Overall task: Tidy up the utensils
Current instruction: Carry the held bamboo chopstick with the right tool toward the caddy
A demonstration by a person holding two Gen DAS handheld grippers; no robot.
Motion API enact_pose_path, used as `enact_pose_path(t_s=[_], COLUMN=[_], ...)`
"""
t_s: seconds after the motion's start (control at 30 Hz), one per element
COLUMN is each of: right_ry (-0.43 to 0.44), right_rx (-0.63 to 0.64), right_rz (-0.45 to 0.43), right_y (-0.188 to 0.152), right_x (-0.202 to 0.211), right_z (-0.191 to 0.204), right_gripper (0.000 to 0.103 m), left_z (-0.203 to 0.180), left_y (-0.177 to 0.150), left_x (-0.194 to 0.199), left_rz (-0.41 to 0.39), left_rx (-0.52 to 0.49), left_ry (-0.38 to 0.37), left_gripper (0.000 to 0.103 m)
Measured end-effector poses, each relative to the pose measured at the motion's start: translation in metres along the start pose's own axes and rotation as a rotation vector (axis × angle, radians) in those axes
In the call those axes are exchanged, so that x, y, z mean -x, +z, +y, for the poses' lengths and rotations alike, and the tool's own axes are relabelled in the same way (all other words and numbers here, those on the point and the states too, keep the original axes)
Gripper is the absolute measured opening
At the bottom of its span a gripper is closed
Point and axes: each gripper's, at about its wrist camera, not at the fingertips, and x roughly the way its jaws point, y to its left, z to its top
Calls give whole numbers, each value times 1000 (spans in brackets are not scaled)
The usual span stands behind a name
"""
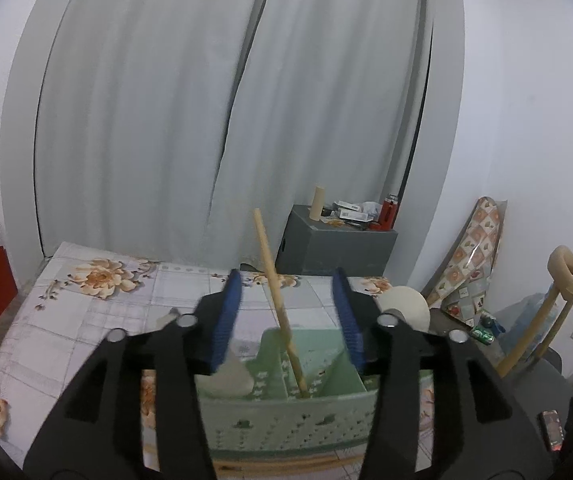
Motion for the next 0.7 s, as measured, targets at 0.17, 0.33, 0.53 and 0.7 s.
enact_pose_path(t_s=[0.17, 0.33, 0.53, 0.7], right_ry=[11, 35, 84, 81], right_rx=[-13, -24, -63, -79], right_rz=[-10, -32, -77, -98], right_y=[2, 4, 10, 15], right_x=[3, 5, 8, 8], right_z=[1, 3, 2, 1], right_gripper=[7, 7, 7, 7], left_z=[3, 0, 9, 17], left_y=[0, -7, -29, -51], left_x=[26, 55, 82, 85], left_rz=[-16, -26, -17, 31], left_rx=[14, -20, 3, 27], left_ry=[5, 0, 26, 55], left_gripper=[64, 72, 76, 76])
